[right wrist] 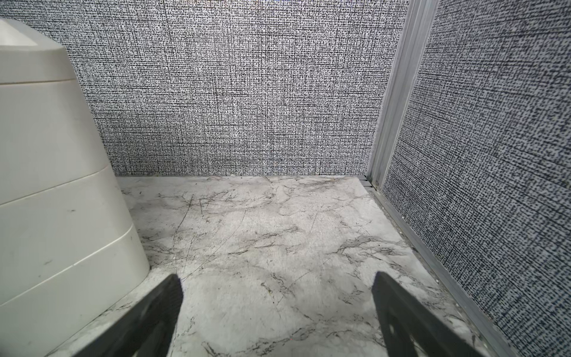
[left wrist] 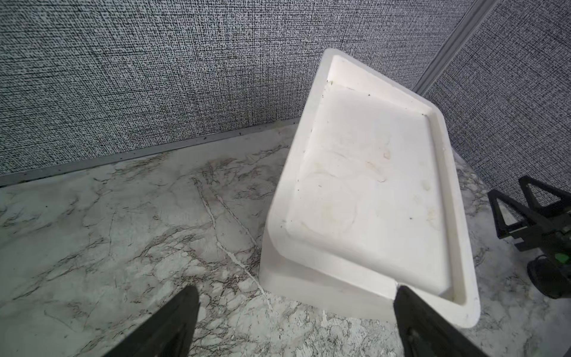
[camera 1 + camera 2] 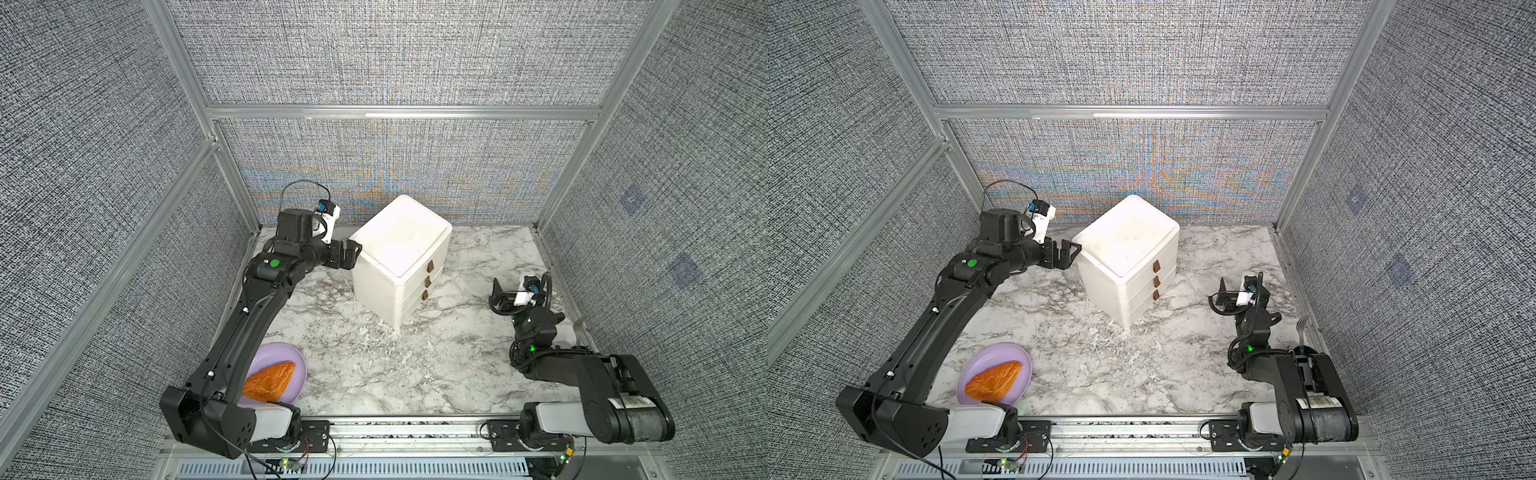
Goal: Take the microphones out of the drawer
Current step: Open the drawer in the storage box.
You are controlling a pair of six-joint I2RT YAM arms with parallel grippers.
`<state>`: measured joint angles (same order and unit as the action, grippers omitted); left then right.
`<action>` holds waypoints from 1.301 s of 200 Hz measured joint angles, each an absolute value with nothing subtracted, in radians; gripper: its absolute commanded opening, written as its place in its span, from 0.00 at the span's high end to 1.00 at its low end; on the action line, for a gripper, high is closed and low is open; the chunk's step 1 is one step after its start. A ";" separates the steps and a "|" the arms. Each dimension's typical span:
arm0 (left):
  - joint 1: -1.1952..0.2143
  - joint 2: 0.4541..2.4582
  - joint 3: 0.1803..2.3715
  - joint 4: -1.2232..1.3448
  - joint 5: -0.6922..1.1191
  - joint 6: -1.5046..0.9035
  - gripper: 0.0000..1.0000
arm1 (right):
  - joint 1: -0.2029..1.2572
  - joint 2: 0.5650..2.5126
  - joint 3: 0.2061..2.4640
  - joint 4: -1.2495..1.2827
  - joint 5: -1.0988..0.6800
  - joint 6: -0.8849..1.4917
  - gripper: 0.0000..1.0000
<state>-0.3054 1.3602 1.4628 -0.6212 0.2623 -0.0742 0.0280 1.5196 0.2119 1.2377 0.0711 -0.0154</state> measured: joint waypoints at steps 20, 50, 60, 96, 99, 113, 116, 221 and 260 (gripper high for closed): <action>-0.305 1.420 1.534 -0.654 0.266 -0.047 0.00 | 0.035 1.492 0.216 1.221 0.060 -0.026 0.02; -0.305 1.491 1.587 -0.685 0.274 -0.014 0.00 | 0.051 1.428 0.252 1.155 0.048 -0.038 0.02; -0.305 1.497 1.587 -0.688 0.279 -0.007 0.01 | 0.062 1.408 0.266 1.121 0.049 -0.044 0.02; -0.305 1.519 1.615 -0.695 0.301 0.000 0.07 | 0.110 1.302 0.332 0.957 0.056 -0.058 0.02; -0.305 1.522 1.619 -0.696 0.305 0.001 0.08 | 0.113 1.292 0.339 0.944 0.054 -0.057 0.02; -0.305 1.536 1.632 -0.702 0.318 0.009 0.09 | 0.126 1.251 0.375 0.875 0.022 -0.035 0.02; -0.305 1.538 1.633 -0.702 0.320 0.011 0.09 | 0.128 1.243 0.383 0.861 0.013 -0.029 0.02; -0.305 1.663 1.737 -0.736 0.340 0.030 0.26 | 0.273 1.270 0.585 0.645 -0.415 0.169 0.02; -0.305 1.718 1.791 -0.763 0.342 0.040 0.35 | 0.280 1.367 0.611 0.715 -0.548 0.253 0.03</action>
